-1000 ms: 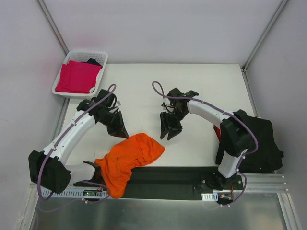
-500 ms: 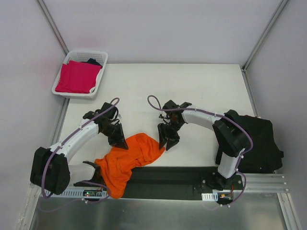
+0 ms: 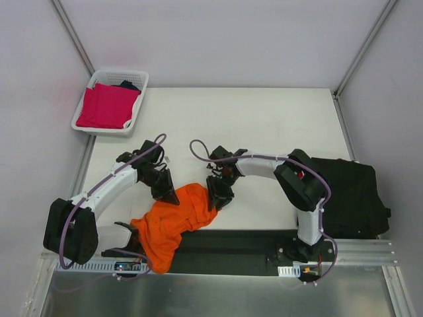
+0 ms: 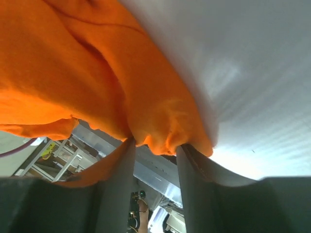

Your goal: Fold and stack the t-shirts

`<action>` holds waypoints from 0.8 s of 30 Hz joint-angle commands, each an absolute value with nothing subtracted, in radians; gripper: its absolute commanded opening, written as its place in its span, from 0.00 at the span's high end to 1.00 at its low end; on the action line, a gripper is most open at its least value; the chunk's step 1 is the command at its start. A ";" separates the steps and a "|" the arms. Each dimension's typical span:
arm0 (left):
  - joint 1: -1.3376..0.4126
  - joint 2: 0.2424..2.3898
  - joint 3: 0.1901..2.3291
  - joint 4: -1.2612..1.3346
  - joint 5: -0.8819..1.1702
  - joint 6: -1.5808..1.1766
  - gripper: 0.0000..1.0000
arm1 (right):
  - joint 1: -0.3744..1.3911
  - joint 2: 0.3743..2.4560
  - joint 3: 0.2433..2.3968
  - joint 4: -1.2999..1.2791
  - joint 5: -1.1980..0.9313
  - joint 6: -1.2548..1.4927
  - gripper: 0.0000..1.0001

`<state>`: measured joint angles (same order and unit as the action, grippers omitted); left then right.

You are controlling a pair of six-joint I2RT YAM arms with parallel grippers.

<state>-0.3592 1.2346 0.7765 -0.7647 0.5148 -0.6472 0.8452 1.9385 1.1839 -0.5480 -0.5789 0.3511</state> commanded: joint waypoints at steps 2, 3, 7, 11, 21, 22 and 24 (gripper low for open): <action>-0.359 1.239 0.787 -0.769 0.517 -0.632 0.96 | 0.862 1.959 1.213 -0.500 -0.543 0.377 0.93; -0.359 1.249 0.791 -0.767 0.512 -0.630 0.96 | 0.861 1.960 1.218 -0.509 -0.540 0.374 0.99; -0.359 1.281 0.830 -0.767 0.503 -0.626 0.97 | 0.861 1.944 1.281 -0.584 -0.508 0.341 0.99; -0.359 1.321 0.868 -0.767 0.491 -0.614 0.97 | 0.833 1.927 1.402 -0.760 -0.427 0.273 0.99; -0.359 1.425 1.023 -0.759 0.457 -0.600 0.98 | 0.575 1.871 1.577 -0.913 -0.354 0.196 0.99; -0.359 1.434 1.040 -0.753 0.456 -0.603 0.98 | 0.554 1.879 1.595 -0.926 -0.345 0.174 0.99; -0.359 1.465 1.052 -0.729 0.454 -0.609 0.97 | 0.483 1.907 1.658 -0.946 -0.327 0.158 0.99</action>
